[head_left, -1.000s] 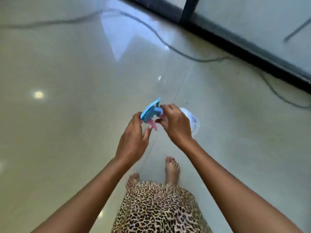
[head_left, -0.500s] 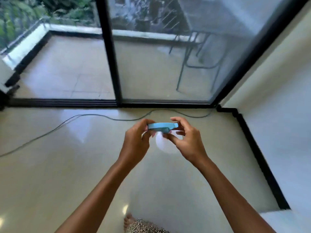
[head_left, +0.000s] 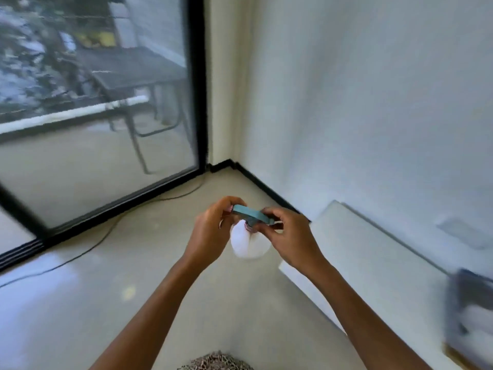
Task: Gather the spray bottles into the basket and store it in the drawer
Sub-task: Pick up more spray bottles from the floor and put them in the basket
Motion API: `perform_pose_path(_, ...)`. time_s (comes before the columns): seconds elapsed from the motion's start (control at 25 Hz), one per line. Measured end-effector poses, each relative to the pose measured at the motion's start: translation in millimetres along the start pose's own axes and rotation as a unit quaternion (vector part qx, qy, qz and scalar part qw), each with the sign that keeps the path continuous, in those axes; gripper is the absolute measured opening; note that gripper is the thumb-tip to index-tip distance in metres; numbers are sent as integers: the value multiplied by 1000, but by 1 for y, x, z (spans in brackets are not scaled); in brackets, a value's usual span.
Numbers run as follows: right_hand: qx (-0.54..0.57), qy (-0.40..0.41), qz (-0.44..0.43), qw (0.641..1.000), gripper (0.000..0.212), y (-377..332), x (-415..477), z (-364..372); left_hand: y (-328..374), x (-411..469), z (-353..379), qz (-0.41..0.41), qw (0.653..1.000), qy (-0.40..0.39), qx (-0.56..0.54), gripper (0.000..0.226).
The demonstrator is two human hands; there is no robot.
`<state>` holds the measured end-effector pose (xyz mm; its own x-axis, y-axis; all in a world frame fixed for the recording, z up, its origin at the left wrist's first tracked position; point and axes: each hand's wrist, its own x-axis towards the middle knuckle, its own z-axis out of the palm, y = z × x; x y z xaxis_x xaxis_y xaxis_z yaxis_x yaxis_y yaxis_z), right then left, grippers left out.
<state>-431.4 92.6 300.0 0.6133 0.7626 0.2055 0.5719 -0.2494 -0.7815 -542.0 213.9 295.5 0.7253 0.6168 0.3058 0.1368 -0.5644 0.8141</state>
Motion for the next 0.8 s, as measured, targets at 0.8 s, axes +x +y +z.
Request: perform_pose_path(0.8,-172,258,272,911,22,240,-66,-330,209,116,415,206,890,-382,-140,44)
